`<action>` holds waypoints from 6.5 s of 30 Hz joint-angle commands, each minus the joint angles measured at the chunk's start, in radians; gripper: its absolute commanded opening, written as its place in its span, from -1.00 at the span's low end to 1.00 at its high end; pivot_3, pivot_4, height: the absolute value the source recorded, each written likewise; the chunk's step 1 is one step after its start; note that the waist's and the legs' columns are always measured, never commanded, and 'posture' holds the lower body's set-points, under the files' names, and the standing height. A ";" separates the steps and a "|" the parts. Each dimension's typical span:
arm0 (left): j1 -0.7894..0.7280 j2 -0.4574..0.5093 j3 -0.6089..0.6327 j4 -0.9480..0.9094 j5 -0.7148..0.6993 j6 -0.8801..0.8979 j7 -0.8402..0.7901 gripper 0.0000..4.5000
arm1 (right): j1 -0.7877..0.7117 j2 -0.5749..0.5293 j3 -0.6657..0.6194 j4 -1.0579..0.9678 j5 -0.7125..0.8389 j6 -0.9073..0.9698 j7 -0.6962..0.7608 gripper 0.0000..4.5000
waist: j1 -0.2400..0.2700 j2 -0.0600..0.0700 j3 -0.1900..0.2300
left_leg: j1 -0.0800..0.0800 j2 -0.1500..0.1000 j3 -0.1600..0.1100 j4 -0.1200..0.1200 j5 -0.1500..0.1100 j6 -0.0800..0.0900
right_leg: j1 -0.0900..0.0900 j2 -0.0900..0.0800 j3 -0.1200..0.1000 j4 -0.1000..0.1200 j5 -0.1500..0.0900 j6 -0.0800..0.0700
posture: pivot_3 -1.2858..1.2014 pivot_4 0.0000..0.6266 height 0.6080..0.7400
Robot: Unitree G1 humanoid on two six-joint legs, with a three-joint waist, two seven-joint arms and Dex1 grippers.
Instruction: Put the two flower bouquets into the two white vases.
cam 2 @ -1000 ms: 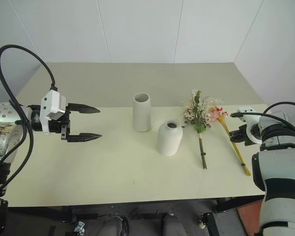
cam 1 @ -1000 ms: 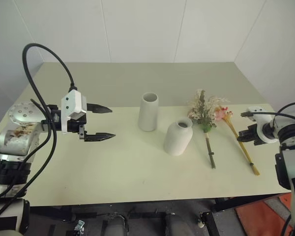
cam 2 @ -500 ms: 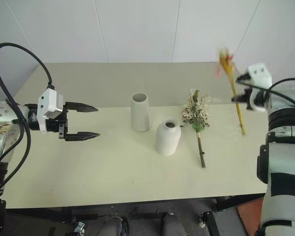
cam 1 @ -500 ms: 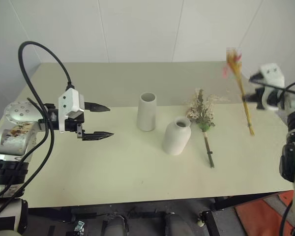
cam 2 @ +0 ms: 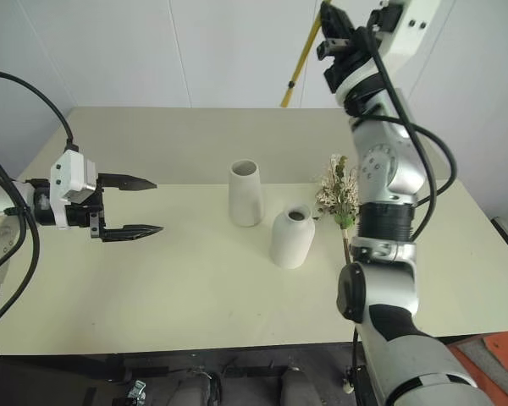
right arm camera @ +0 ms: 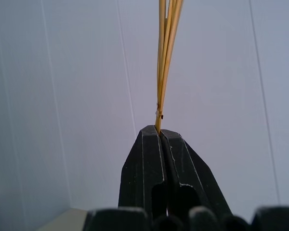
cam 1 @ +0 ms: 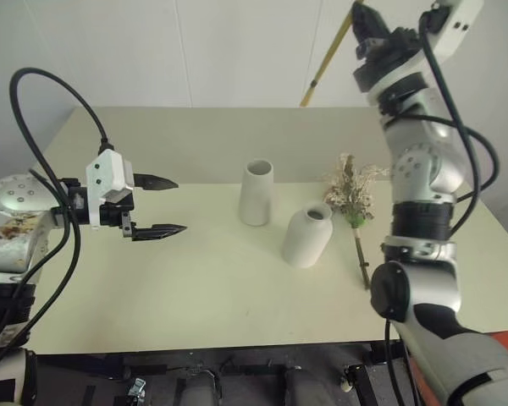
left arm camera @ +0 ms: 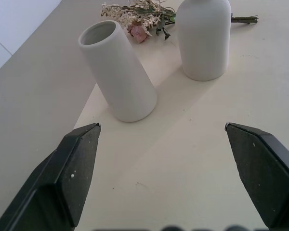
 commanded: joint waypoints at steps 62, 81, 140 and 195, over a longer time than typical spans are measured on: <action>0.023 0.010 0.018 -0.056 -0.021 0.007 0.046 1.00 | 0.388 -0.642 0.274 -0.329 0.052 1.224 0.071 0.83 | -0.002 -0.001 0.000 | 0.000 0.004 0.002 0.000 0.000 0.000 | 0.000 0.004 0.002 -0.004 0.001 -0.002 | 0.03 -0.52 1.00; 0.021 0.007 0.013 -0.045 -0.003 -0.015 0.047 1.00 | 0.191 -0.506 0.485 0.213 -0.187 0.844 0.195 -0.22 | -0.002 -0.001 0.000 | 0.000 0.004 0.002 0.000 0.000 0.000 | -0.001 0.005 0.001 -0.004 0.001 -0.002 | 0.03 -0.52 1.00; 0.009 0.028 0.021 -0.034 -0.006 -0.011 0.032 1.00 | 0.619 -0.001 0.118 -0.870 0.223 0.334 -0.369 -0.91 | -0.001 0.000 -0.001 | 0.000 0.010 0.001 0.000 0.000 0.000 | -0.001 0.010 0.001 -0.003 0.001 -0.004 | 0.03 -0.52 1.00; -0.030 -0.022 -0.027 0.024 0.014 -0.038 0.023 1.00 | 0.813 -0.662 -0.162 -0.899 0.190 0.740 -0.125 0.96 | 0.030 -0.002 -0.002 | 0.004 0.011 0.002 0.000 0.000 0.000 | 0.002 0.012 0.002 -0.004 -0.001 -0.002 | 0.03 -0.52 1.00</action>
